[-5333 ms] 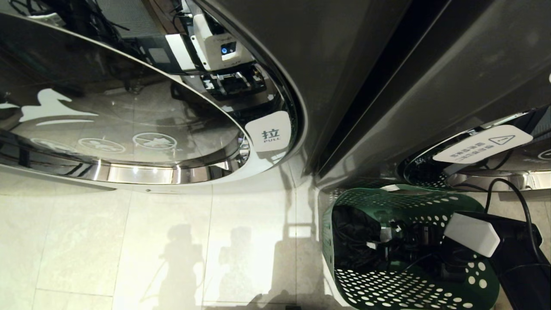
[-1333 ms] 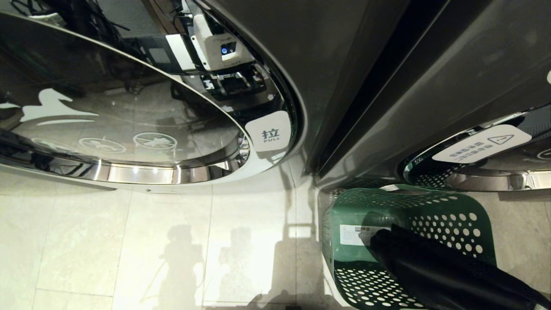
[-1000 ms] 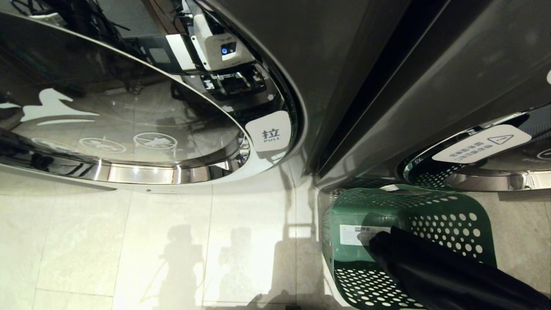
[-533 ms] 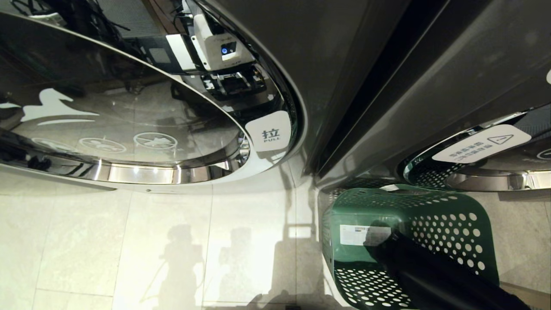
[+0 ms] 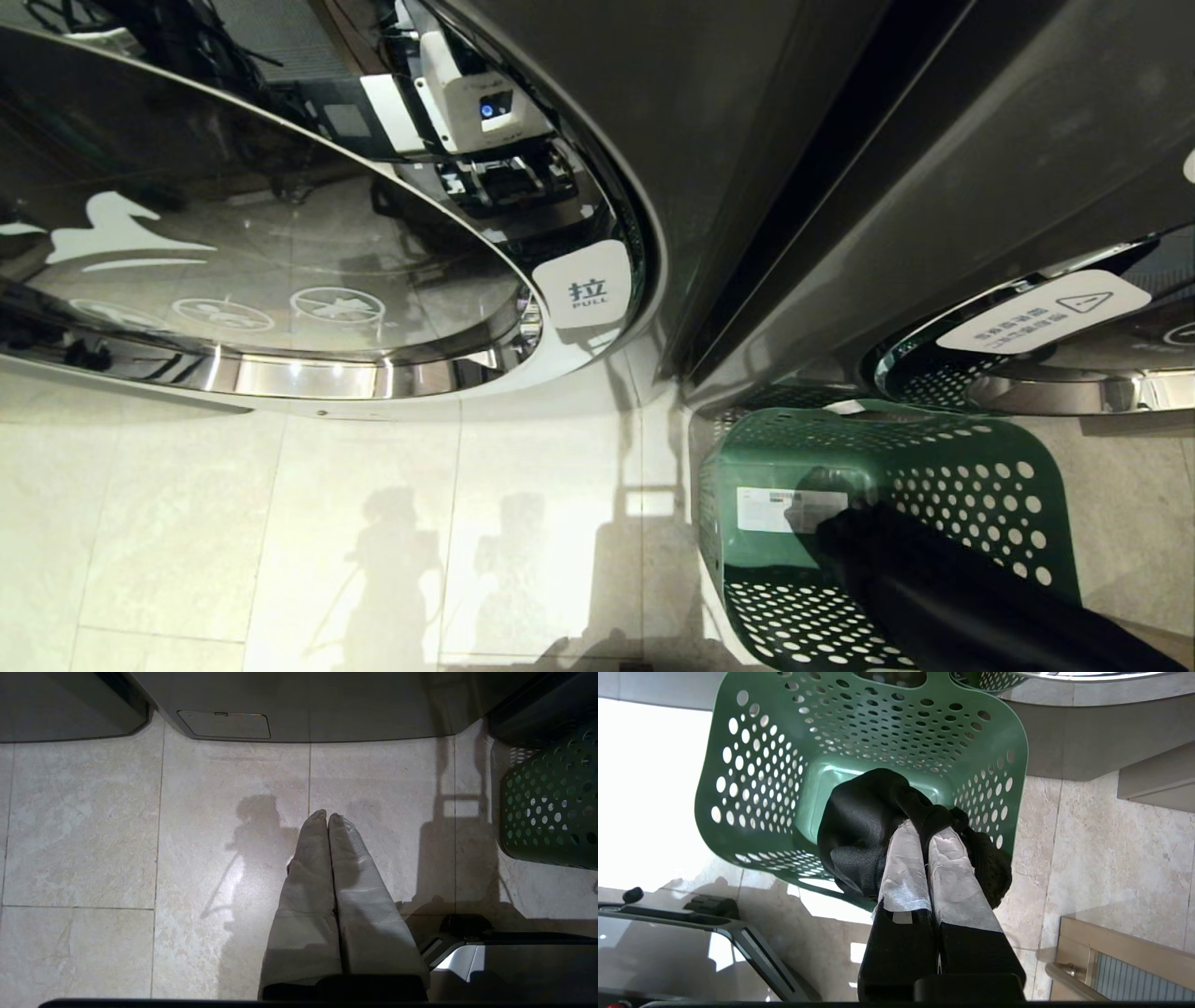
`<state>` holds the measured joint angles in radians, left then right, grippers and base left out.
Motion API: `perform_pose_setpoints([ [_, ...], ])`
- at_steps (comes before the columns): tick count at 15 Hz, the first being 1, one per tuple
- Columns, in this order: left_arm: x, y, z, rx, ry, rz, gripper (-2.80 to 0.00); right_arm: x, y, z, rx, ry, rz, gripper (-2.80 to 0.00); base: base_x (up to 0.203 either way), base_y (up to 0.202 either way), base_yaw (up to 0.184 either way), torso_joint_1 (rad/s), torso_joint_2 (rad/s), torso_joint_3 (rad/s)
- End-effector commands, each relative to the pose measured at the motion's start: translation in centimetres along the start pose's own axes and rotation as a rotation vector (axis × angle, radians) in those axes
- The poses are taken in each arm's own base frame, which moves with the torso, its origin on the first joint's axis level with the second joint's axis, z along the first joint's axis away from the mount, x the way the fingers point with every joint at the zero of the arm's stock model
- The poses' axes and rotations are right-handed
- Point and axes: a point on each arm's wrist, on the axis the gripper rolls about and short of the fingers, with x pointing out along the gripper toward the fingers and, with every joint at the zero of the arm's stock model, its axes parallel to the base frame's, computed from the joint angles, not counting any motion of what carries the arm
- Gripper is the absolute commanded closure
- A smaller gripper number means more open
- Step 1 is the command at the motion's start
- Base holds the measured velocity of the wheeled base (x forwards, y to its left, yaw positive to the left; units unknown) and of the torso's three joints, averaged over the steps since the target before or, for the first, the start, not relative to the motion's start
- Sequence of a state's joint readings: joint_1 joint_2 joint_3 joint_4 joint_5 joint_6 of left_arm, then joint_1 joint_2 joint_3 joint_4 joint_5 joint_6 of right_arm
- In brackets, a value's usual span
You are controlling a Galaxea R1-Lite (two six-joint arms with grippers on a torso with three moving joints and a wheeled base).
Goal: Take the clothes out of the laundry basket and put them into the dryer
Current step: Take the clothes out of the basket
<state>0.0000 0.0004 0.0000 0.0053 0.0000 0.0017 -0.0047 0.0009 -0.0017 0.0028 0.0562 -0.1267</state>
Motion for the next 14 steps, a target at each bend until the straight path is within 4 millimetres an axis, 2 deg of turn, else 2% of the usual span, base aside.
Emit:
perform_pose_setpoints([
  [1, 0.01, 0.00, -0.04, 0.000, 0.001, 0.000, 0.00, 0.01, 0.01, -0.04, 0.005, 0.000, 0.001, 0.00, 0.000, 0.000, 0.000, 0.000, 0.00, 0.000],
  [14, 0.00, 0.00, -0.02, 0.000, 0.000, 0.000, 0.00, 0.01, 0.01, -0.05, 0.008, 0.001, 0.001, 0.00, 0.000, 0.000, 0.000, 0.000, 0.00, 0.006],
])
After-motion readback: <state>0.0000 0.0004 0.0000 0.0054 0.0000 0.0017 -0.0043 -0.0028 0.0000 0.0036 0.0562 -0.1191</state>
